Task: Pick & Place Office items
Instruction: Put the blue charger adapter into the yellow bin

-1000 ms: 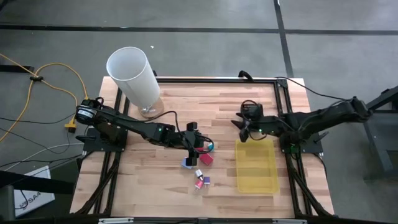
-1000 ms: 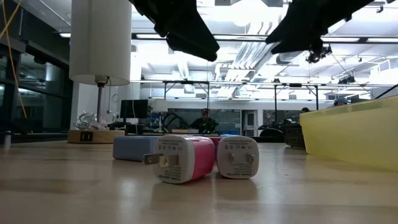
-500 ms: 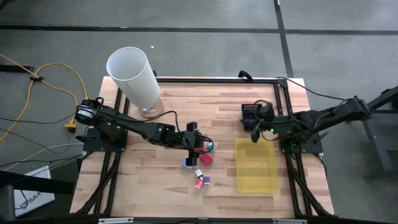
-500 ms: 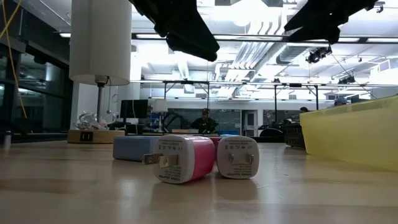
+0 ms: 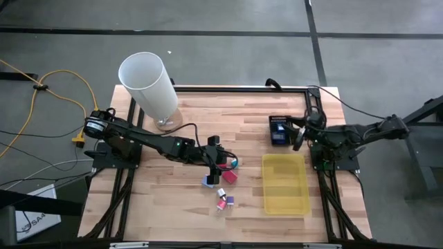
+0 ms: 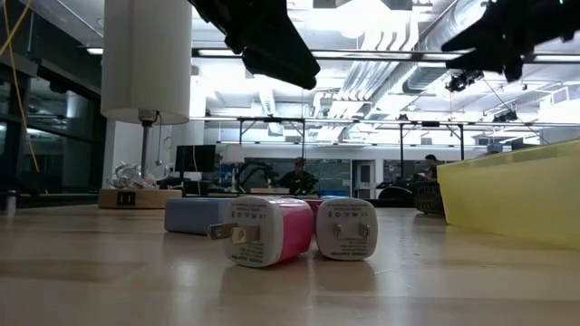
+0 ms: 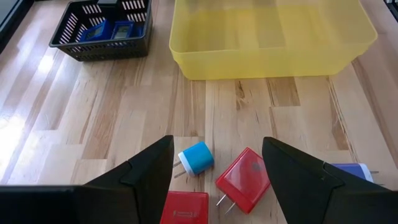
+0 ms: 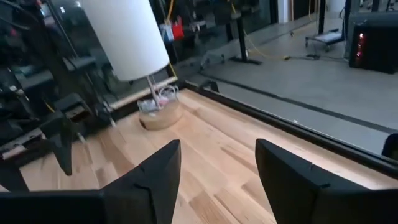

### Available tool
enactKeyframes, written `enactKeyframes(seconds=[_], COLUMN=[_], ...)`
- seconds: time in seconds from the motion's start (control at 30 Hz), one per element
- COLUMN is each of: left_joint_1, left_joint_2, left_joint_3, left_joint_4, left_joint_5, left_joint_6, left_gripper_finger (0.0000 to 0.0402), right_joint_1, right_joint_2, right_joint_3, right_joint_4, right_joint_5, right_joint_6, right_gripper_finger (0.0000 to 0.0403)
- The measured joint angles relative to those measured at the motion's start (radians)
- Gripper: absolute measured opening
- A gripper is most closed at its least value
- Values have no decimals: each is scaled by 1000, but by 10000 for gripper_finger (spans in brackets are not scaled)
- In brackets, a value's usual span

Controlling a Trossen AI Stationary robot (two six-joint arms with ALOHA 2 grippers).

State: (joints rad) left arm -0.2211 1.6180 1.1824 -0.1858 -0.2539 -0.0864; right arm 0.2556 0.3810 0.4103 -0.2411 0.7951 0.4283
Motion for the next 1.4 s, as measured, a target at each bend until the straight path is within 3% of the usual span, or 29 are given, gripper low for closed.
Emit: enactKeyframes(seconds=[0.13, 0.33, 0.67, 1.13, 1.4], left_joint_1=[0, 0, 0, 0, 0], left_joint_2=[0, 0, 0, 0, 0], left_joint_3=[0, 0, 0, 0, 0], left_joint_4=[0, 4, 8, 8, 7], left_joint_5=[0, 0, 0, 0, 0], left_joint_6=[0, 0, 0, -18, -19], left_gripper_finger=[238, 238, 238, 238, 238], right_joint_1=[-21, -71, -194, -265, -265], right_joint_2=[-105, -225, -253, -257, -306], right_joint_3=[-115, -223, -285, -372, -401], right_joint_4=[139, 284, 337, 300, 310], right_joint_5=[-41, -184, -381, -418, -505], right_joint_6=[-71, -145, -141, -42, -37], right_gripper_finger=[193, 193, 193, 193, 193])
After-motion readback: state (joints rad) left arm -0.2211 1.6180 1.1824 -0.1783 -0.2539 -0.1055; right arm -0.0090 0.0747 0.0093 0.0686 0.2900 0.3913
